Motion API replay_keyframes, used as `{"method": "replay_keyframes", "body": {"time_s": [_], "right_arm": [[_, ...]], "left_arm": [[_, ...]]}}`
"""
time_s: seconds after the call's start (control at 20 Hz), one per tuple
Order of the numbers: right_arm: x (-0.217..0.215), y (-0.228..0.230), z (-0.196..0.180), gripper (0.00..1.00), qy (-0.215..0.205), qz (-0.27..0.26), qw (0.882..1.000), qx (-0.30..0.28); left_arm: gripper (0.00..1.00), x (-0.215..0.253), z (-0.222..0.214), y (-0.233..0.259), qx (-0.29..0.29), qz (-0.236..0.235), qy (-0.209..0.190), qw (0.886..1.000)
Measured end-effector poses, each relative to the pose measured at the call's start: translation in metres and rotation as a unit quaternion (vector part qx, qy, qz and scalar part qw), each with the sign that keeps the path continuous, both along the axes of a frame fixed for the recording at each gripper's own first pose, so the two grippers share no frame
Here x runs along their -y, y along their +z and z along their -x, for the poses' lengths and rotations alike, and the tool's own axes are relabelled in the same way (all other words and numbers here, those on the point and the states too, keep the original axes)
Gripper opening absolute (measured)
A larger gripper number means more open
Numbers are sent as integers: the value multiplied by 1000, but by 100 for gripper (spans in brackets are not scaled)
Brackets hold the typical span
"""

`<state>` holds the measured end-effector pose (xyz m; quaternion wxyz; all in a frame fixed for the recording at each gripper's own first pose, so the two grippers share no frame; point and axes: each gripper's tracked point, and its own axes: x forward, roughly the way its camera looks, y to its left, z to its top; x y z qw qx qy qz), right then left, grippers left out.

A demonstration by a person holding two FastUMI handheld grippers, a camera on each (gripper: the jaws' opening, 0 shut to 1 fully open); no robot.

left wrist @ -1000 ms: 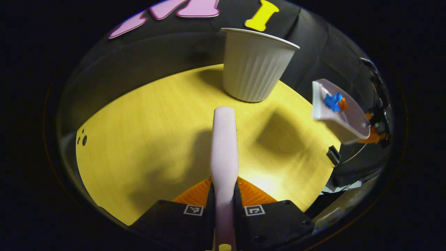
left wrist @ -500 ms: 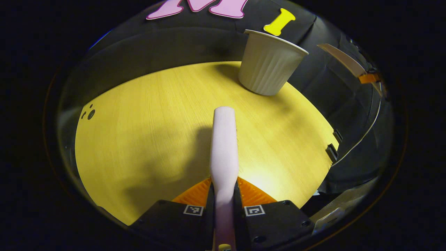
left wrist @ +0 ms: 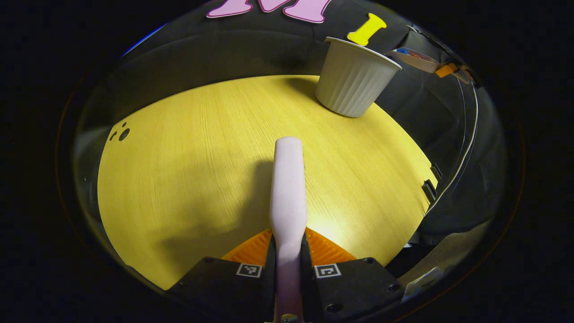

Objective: Pick up the small broom and dustpan from the desktop, sweep the trash into the dustpan with the broom, and then empty the trash into the garbage bin.

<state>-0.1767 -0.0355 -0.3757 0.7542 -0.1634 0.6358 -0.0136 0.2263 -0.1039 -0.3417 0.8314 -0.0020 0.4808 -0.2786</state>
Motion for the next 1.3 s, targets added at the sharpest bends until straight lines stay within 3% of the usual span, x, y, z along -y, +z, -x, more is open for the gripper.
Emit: {"method": "replay_keyframes", "body": {"time_s": [0.05,0.1,0.2,0.45,0.65,0.85,1.0,1.15,1.3], "right_arm": [[6,0,-4,31,15,9,1000,-20],[9,3,-5,36,27,14,999,-40],[6,7,-8,35,43,18,997,-65],[4,3,-18,35,65,29,994,-78],[-3,-1,-20,35,56,13,997,-52],[-23,-9,-17,39,48,-41,998,-1],[-41,-9,-11,31,52,-77,995,35],[-63,-16,-2,39,55,-116,990,57],[-86,-25,16,35,60,-150,985,65]], "left_arm": [[28,-1,0,0,0,1,0,1000],[28,-3,1,-2,0,2,1,1000],[28,-5,0,-2,-1,5,4,1000],[28,-8,1,-1,1,5,13,1000],[28,-17,-2,1,6,-5,32,999],[28,-31,-5,-2,4,-21,59,998],[27,-40,-7,-3,2,-32,75,997],[28,-45,-9,-3,2,-42,89,995],[28,-47,-9,-5,1,-49,101,994]]}}
